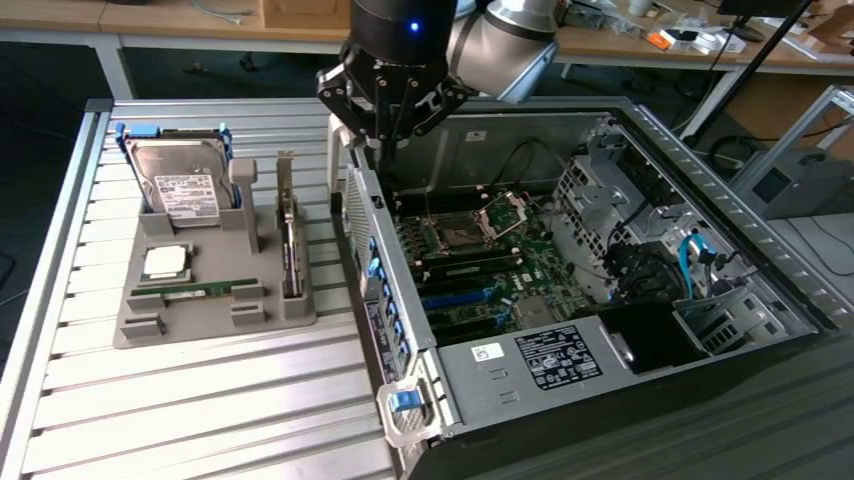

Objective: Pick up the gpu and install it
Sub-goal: 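Reach for the gpu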

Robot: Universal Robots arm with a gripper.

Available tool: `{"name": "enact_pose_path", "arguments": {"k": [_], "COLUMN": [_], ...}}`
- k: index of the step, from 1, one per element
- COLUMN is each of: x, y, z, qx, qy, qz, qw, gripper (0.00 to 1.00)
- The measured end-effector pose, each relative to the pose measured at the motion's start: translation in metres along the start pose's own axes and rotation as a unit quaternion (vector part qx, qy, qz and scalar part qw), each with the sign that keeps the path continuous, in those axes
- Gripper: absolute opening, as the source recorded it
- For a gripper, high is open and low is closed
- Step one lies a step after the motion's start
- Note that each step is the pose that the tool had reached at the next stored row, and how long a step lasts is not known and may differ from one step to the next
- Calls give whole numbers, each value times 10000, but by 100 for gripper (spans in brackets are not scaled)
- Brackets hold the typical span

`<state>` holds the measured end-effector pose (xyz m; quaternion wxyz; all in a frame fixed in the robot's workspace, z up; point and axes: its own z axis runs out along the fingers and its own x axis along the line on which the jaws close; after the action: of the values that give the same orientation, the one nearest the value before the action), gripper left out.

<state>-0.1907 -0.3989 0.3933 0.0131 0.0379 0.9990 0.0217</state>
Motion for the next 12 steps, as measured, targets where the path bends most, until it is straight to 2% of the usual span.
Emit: {"name": "enact_pose_path", "arguments": {"k": [12], "x": [47], "y": [-4], "z": [-1], "qx": [0], "qy": [0], "qz": [0], "qw": [10000], "gripper": [11]}}
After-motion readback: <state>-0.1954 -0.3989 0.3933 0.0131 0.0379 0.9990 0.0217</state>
